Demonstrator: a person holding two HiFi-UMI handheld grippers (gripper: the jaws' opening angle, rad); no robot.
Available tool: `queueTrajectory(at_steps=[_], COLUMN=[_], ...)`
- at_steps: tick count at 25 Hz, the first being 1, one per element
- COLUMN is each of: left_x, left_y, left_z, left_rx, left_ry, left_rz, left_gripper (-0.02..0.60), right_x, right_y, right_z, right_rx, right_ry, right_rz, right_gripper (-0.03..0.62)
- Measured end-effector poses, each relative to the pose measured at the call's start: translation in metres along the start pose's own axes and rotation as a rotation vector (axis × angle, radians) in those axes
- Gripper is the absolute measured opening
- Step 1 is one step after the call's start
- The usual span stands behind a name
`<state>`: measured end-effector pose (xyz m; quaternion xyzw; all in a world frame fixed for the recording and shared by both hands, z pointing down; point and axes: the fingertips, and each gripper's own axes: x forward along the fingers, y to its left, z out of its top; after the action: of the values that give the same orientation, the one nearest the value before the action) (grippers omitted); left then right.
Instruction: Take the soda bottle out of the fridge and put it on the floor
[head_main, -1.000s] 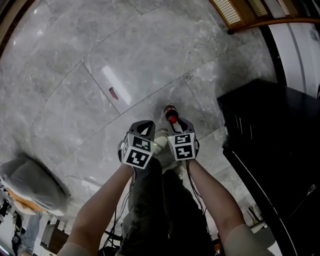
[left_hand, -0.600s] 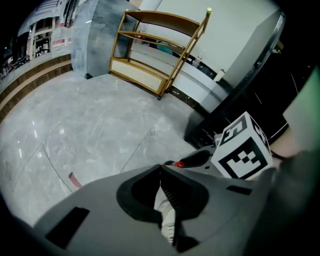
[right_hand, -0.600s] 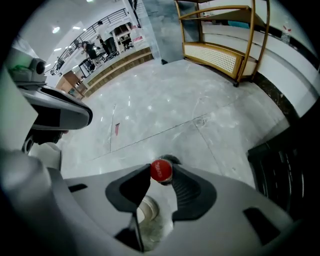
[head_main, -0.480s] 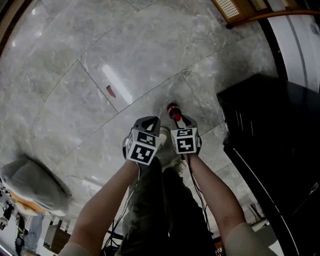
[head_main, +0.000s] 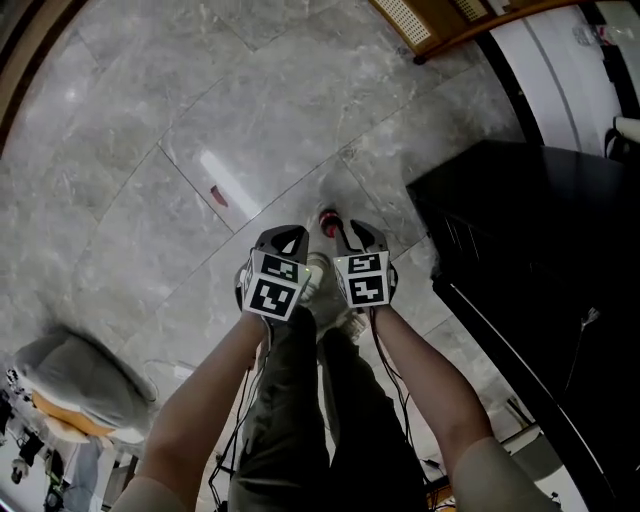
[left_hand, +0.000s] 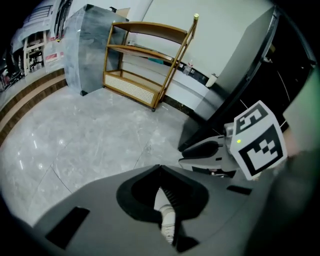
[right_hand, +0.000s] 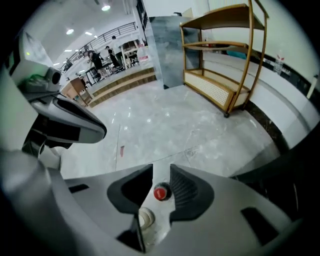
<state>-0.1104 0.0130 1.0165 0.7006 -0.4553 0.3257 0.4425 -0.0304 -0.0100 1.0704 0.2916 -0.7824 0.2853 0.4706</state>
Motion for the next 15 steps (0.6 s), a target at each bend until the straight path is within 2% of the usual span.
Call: queueTrajectory(at_steps=[5, 9, 15], left_x=[-0.055, -0.102, -0.179], left_y=[-0.006, -0.023, -0.055], left_z=[0.053, 0.092, 0.148], left_rx=[0.008, 0.11, 0.241], left_ry=[-0.076, -0.115, -0.186], left_rz=[0.025, 0.049, 0.087], left_gripper=[0.006, 0.006, 0.006], right_x=[-0.069, -0.133, -0.229], right_y=[-0.006, -0.008, 0.008], right_z=[0.05, 0.089, 0.146], right_rx=[0.027, 0.044, -0.066], right_ry=[-0.104, -0.178, -0.282], right_rz=[-0.041, -0.07, -0.094], right_gripper=[0.05, 0.032, 0.021])
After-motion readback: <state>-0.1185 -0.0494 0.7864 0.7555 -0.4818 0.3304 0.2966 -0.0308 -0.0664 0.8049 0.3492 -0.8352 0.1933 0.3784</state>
